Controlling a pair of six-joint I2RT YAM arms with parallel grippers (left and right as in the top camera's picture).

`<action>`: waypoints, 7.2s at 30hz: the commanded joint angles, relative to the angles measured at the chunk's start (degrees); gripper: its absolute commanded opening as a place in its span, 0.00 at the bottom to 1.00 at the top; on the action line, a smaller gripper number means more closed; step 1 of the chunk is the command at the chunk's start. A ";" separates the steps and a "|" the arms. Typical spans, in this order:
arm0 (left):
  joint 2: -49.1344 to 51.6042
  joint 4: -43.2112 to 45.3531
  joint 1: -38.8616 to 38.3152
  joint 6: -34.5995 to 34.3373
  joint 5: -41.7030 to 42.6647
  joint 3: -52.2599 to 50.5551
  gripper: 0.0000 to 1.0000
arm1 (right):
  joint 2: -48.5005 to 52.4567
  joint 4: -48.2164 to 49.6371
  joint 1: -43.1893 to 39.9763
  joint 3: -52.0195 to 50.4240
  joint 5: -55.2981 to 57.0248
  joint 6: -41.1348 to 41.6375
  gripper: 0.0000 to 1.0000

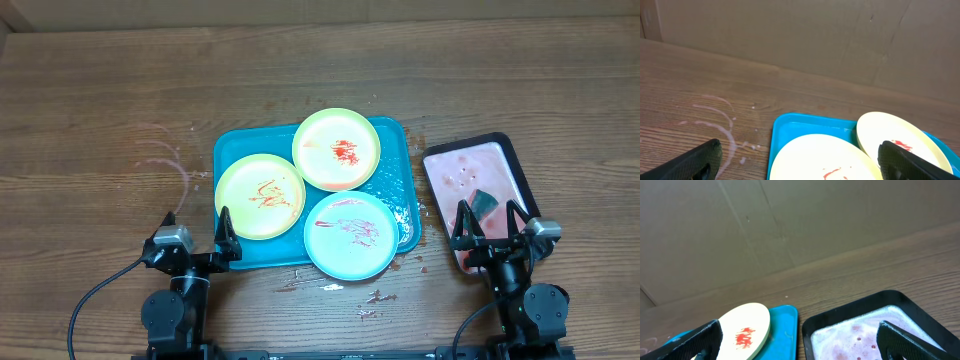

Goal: Clean dirty plates on tray and stack at the side

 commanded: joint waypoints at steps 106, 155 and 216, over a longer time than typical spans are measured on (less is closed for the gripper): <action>-0.55 -0.13 -0.37 1.16 -0.17 -0.20 1.00 | 28.68 -29.66 -0.11 38.88 -15.52 -4.35 1.00; 38.91 -37.55 -0.37 2.64 -5.20 44.22 1.00 | 84.98 -74.93 -0.04 70.82 -17.22 -6.10 1.00; 101.79 -44.22 -0.37 9.68 11.69 62.97 0.40 | 84.98 -70.40 -0.07 70.77 -20.22 -5.84 1.00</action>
